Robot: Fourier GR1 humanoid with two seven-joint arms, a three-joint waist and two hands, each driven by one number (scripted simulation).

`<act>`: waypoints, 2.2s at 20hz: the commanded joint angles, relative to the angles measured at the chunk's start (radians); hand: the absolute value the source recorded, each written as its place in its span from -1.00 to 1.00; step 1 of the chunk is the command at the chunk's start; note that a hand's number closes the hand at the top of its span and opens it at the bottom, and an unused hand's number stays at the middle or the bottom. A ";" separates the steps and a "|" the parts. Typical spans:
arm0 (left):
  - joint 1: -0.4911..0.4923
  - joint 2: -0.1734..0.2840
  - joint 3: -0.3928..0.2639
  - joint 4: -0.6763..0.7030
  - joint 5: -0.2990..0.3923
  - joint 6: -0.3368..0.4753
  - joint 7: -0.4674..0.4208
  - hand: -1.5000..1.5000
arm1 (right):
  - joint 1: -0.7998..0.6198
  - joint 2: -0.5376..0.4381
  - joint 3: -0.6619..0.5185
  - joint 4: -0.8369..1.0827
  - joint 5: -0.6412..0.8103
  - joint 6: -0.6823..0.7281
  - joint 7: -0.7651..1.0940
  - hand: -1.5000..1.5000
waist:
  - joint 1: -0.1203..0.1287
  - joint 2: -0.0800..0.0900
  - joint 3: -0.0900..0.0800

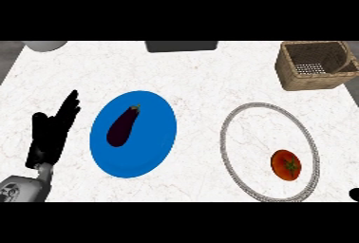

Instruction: Pick the tomato from the placemat and place it in the basket

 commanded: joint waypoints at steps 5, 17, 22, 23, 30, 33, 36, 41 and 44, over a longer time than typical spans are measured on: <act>-0.012 -0.012 -0.004 0.017 -0.012 -0.008 -0.022 0.00 | 0.133 -0.348 -0.082 0.012 0.327 0.099 -0.256 -1.00 | 0.020 0.002 0.001; -0.089 -0.035 0.004 0.086 -0.003 -0.061 0.003 0.00 | 0.267 -0.475 0.069 0.176 0.483 -0.103 -0.557 -1.00 | 0.052 0.007 0.000; -0.102 -0.054 -0.004 0.095 -0.033 -0.056 -0.016 0.00 | 0.235 -0.457 0.107 0.250 0.443 -0.153 -0.575 -1.00 | 0.056 0.006 -0.001; -0.084 -0.055 -0.005 0.084 -0.036 -0.054 -0.028 0.00 | 0.222 -0.423 0.122 0.277 0.446 -0.191 -0.583 -1.00 | 0.063 0.006 0.000; -0.146 -0.088 0.016 0.172 -0.051 -0.069 -0.049 0.00 | 0.108 -0.402 0.177 0.413 0.455 -0.223 -0.584 -1.00 | 0.061 0.008 -0.001; -0.076 -0.040 0.032 0.096 -0.028 -0.108 -0.024 0.00 | 0.127 -0.392 0.210 0.372 0.466 -0.237 -0.562 -1.00 | 0.066 0.002 -0.002; -0.126 -0.087 0.012 0.136 -0.056 -0.086 -0.026 0.00 | 0.006 -0.354 0.290 0.432 0.497 -0.244 -0.503 -1.00 | 0.080 0.009 -0.001; -0.091 -0.091 0.028 0.119 -0.062 -0.090 -0.018 0.00 | 0.001 -0.307 0.325 0.468 0.539 -0.300 -0.537 -1.00 | 0.065 0.004 -0.002; -0.103 -0.069 0.045 0.091 -0.071 -0.098 0.009 0.00 | -0.051 -0.258 0.349 0.543 0.565 -0.337 -0.544 -1.00 | 0.068 0.005 -0.001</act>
